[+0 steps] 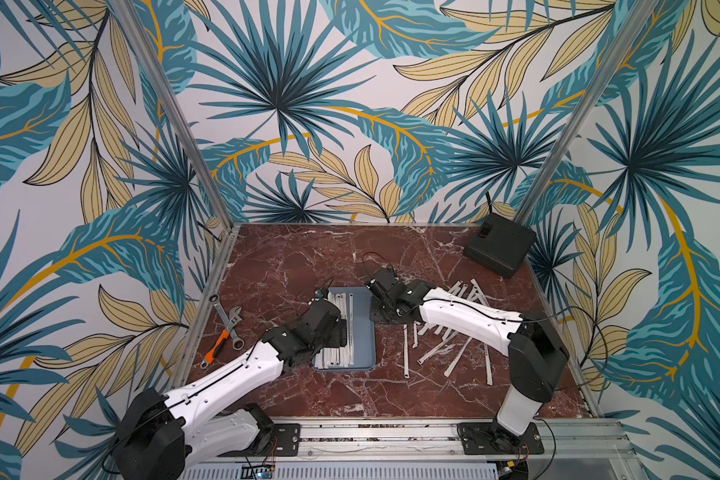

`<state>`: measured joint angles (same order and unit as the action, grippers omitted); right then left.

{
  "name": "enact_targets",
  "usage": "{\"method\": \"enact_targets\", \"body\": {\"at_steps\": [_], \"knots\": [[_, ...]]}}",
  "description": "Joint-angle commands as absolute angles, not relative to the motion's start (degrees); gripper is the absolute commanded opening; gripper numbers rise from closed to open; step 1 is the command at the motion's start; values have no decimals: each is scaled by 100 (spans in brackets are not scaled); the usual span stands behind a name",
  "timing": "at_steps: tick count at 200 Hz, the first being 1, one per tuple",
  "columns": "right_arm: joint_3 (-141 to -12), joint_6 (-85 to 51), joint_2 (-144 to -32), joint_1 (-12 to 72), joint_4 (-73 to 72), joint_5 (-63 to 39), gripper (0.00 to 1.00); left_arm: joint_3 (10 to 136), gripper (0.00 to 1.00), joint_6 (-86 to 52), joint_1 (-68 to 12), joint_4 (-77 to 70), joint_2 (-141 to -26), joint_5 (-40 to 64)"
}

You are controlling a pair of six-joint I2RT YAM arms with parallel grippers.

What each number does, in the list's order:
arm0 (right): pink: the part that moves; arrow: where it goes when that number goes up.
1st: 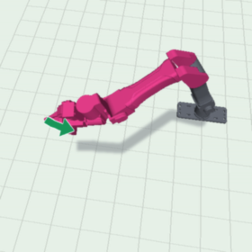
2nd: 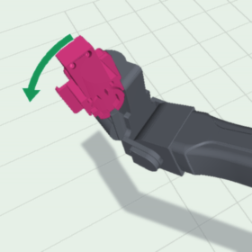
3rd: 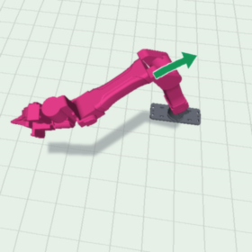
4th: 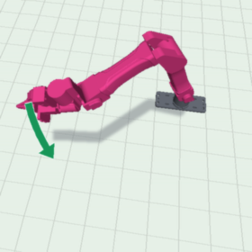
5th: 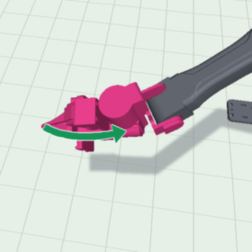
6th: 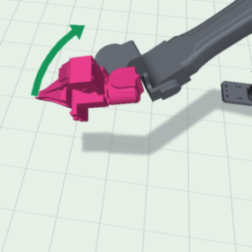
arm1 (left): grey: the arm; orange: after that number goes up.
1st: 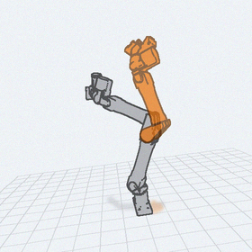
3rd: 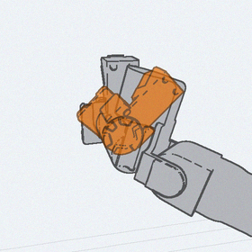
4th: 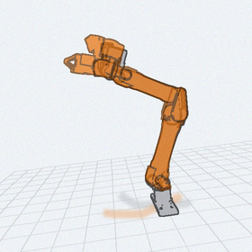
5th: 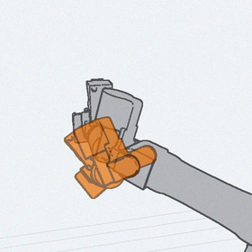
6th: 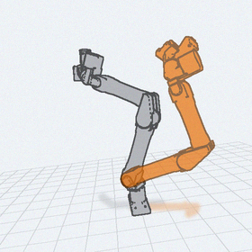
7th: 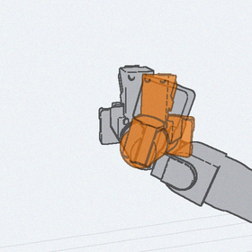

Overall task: Put the straws into the storage box
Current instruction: Place the straw in the storage box, then pick up the straw from the center of the board.

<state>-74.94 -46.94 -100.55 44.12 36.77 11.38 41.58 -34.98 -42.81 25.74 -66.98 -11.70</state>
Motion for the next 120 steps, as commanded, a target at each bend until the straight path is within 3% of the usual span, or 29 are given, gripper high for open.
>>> {"method": "enact_targets", "body": {"at_steps": [1,61,120], "knots": [[-7000,-4523,-10110,4197,4139,1570,29,4564,80,-3448,-4594,2285,-7140,-1083],[-6813,-4590,-10792,4111,3913,1510,29,4753,80,-3489,-4784,2275,-7435,-1121],[-6987,-4468,-10935,4102,3611,1164,12,4570,81,-3478,-4777,2486,-7170,-1433]]}}
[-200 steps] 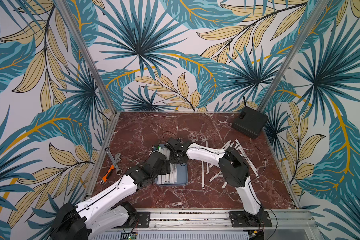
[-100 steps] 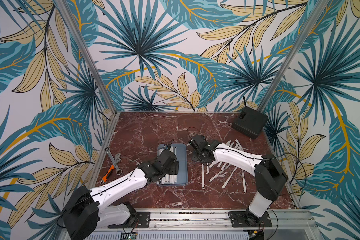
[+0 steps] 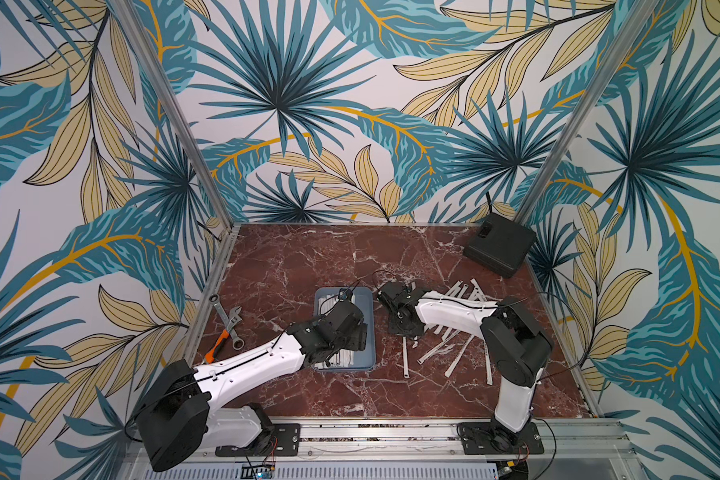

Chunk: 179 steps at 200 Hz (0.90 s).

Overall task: Put the straws into the storage box
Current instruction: Pick up the straw from the center of the board.

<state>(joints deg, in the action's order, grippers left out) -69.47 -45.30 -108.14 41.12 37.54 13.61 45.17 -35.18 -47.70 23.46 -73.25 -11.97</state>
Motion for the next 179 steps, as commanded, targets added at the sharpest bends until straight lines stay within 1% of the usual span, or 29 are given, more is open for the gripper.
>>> {"method": "enact_targets", "body": {"at_steps": [1,17,46,68,89,103,112,115,123,144,159,179], "knots": [[-6987,-4467,-10917,4099,3585,1149,12,4570,81,-3479,-4775,2495,-7167,-1442],[-7048,-4436,-10852,4096,3416,1060,9,4523,81,-3462,-4734,2540,-7058,-1593],[-7222,-4422,-10910,4100,3423,1025,8,4378,81,-3423,-4616,2528,-6764,-1744],[-7262,-4380,-10637,4120,3548,1016,8,4343,82,-3370,-4479,2694,-6544,-1816],[-7611,-4237,-10247,4314,3922,1110,8,4227,82,-3339,-4213,2832,-6252,-1802],[-7954,-4167,-10202,4518,4009,994,8,4117,82,-3289,-4061,2822,-6025,-1821],[-8227,-4139,-10326,4570,4026,899,9,4074,81,-3254,-3981,2800,-5916,-1821],[-8347,-4144,-10392,4730,4047,869,9,4062,82,-3246,-3959,2798,-5894,-1820],[-8599,-4142,-10576,4833,4045,861,9,4052,82,-3231,-3918,2798,-5862,-1792],[-9170,-4285,-11138,4882,3942,945,9,4077,81,-3273,-3905,2830,-5877,-1678],[-9314,-4483,-11446,4887,3762,1036,9,4073,81,-3338,-3909,2903,-5872,-1517],[-9476,-4606,-11813,4882,3691,915,9,3998,81,-3424,-3909,2940,-5854,-1383]]}}
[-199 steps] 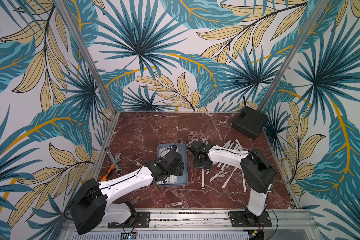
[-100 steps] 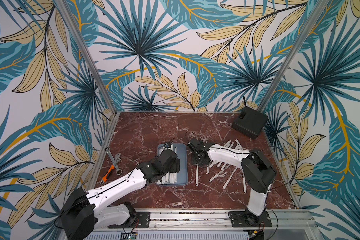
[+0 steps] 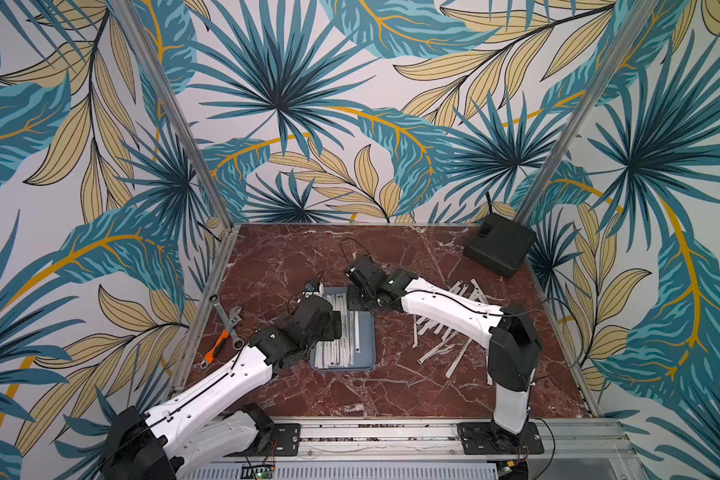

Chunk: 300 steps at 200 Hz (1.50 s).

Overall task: Put the straws into the storage box
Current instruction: Pick up the straw from the center of the board, then place the straw in the storage box.

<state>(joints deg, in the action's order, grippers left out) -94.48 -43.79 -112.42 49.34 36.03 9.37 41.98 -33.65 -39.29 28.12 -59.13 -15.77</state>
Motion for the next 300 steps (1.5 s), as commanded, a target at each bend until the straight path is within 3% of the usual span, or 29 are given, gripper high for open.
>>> {"method": "enact_targets", "body": {"at_steps": [1,168,223,268,300], "knots": [[-9475,-4614,-11830,4884,3687,910,9,3990,81,-3426,-3910,2933,-5854,-1381],[-9925,-4486,-12878,4834,3805,657,13,3858,82,-3440,-3911,2700,-5930,-1263],[-9656,-4378,-12228,4843,3867,628,20,3929,82,-3432,-3908,2689,-5984,-1248],[-8601,-4287,-11059,4639,3824,811,20,4105,81,-3428,-3924,2775,-6080,-1164],[-7628,-4104,-10544,3799,3832,1197,22,4271,80,-3497,-4229,2511,-6451,-1091]]}}
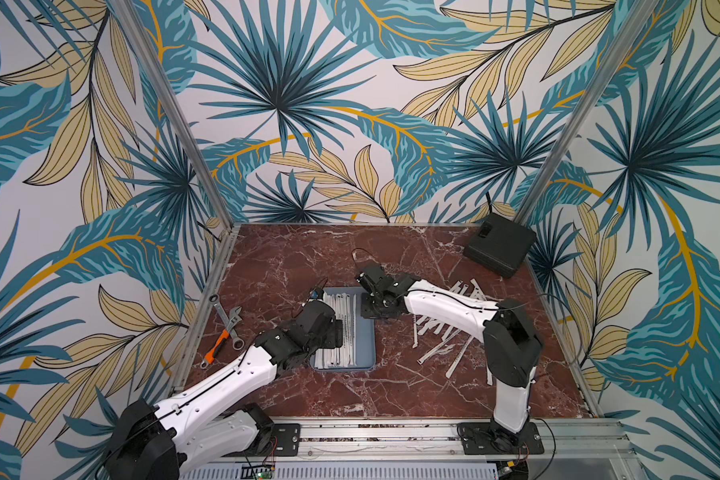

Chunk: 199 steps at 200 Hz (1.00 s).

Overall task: Put the straws into the storage box
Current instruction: Place the straw in the storage box, then move the straw to the center of the board.

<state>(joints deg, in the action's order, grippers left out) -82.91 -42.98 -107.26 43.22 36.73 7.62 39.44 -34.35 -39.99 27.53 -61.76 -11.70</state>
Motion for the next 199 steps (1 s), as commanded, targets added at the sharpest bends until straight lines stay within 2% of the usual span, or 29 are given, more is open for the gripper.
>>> {"method": "enact_targets", "body": {"at_steps": [1,33,75,156,199], "knots": [[-7615,-4091,-10536,3776,3832,1218,22,4280,80,-3497,-4242,2512,-6473,-1095],[-7251,-3839,-10443,3299,3955,1750,28,4497,80,-3588,-4610,2344,-6982,-1075],[-7452,-3718,-10944,3154,3942,1780,28,4588,80,-3595,-4721,2361,-7251,-1117],[-7550,-3799,-11478,3130,3710,1478,20,4588,81,-3568,-4720,2496,-7210,-1264],[-7348,-3797,-11120,3283,3182,450,13,4561,81,-3525,-4712,2610,-7120,-1449]]}}
